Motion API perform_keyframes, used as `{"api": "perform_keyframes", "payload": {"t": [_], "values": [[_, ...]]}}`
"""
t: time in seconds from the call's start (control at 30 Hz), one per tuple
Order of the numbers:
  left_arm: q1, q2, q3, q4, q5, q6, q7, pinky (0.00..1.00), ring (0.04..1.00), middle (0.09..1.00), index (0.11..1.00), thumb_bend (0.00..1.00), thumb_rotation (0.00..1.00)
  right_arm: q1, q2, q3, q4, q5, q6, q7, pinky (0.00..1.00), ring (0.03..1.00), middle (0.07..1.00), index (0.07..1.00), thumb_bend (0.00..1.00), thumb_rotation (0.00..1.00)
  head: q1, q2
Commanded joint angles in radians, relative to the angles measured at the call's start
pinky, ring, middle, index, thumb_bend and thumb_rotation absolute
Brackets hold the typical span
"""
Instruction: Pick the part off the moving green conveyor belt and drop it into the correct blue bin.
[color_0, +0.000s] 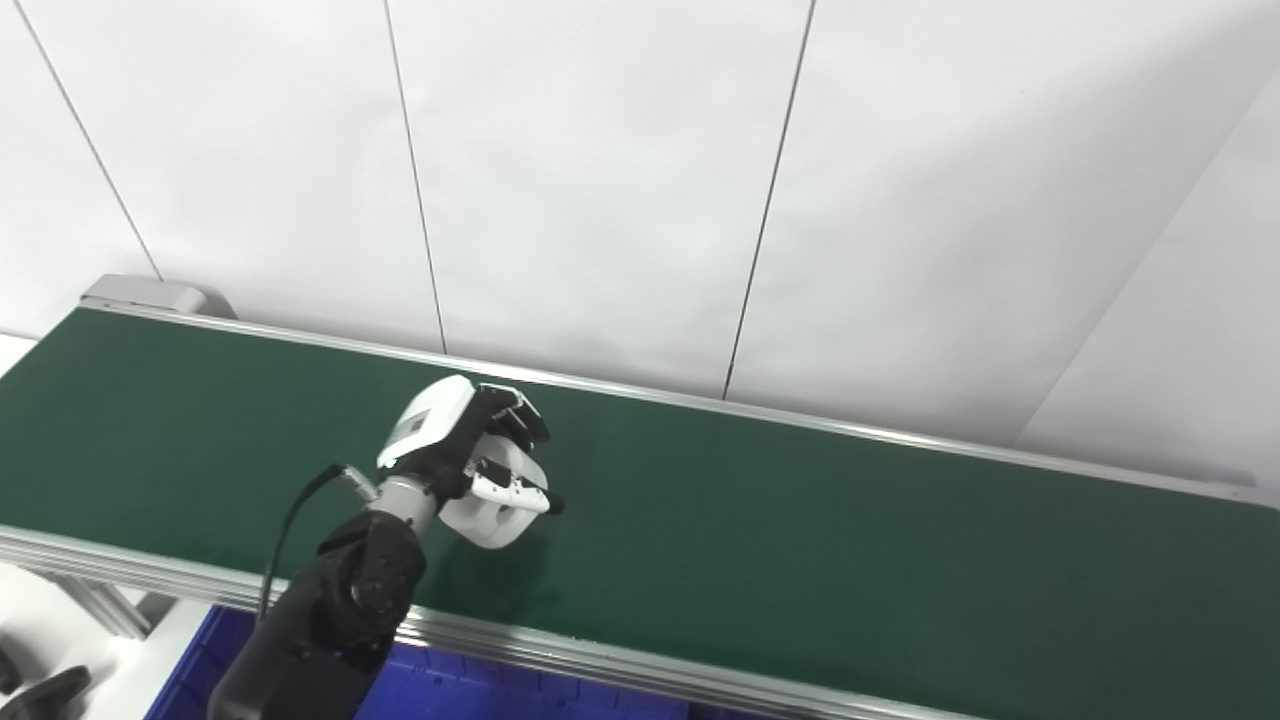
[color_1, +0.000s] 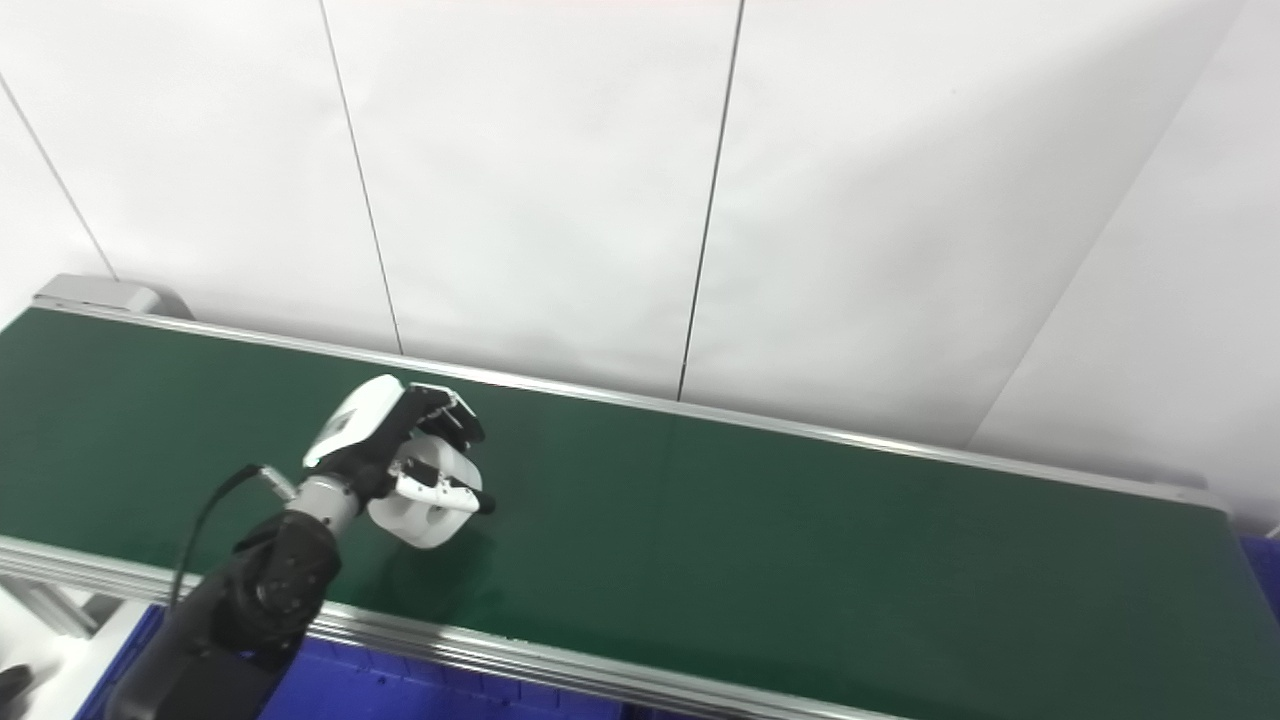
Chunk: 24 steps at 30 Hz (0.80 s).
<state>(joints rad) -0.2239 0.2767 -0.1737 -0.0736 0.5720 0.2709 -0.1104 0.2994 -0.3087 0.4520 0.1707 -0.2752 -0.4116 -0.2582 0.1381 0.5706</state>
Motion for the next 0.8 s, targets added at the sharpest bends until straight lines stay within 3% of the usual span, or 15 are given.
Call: {"api": "perform_keyframes", "payload": {"t": [0.0,0.13,0.5,0.63,0.77], "values": [[0.007,0.021,0.029,-0.091,-0.031,-0.015,-0.002,0.27,0.360,0.453,0.540,0.49,0.00,0.012,0.001,-0.009,-0.033,0.006,-0.058,-0.017,0.65,0.811,0.898,0.910,0.78,0.66,-0.002,0.004],[0.062,0.038,0.062,-0.196,-0.074,-0.025,-0.029,0.36,0.390,0.479,0.547,0.49,0.00,0.018,0.003,-0.013,-0.044,0.005,-0.058,-0.014,0.65,0.815,0.899,0.911,0.78,0.66,-0.006,0.021],[0.264,0.093,0.106,-0.379,-0.175,-0.037,-0.107,0.36,0.389,0.478,0.554,0.49,0.00,0.041,0.011,-0.036,-0.084,-0.006,-0.058,0.011,0.67,0.821,0.905,0.915,0.76,0.68,-0.024,0.071],[0.345,0.099,0.098,-0.396,-0.197,-0.060,-0.115,0.36,0.384,0.481,0.552,0.49,0.00,0.050,0.015,-0.048,-0.104,-0.007,-0.058,0.023,0.67,0.820,0.903,0.914,0.77,0.69,-0.032,0.104],[0.424,0.093,0.073,-0.340,-0.212,-0.122,-0.112,0.38,0.395,0.474,0.547,0.49,0.00,0.064,0.023,-0.069,-0.129,0.000,-0.057,0.051,0.67,0.820,0.907,0.917,0.77,0.69,-0.052,0.137]]}}
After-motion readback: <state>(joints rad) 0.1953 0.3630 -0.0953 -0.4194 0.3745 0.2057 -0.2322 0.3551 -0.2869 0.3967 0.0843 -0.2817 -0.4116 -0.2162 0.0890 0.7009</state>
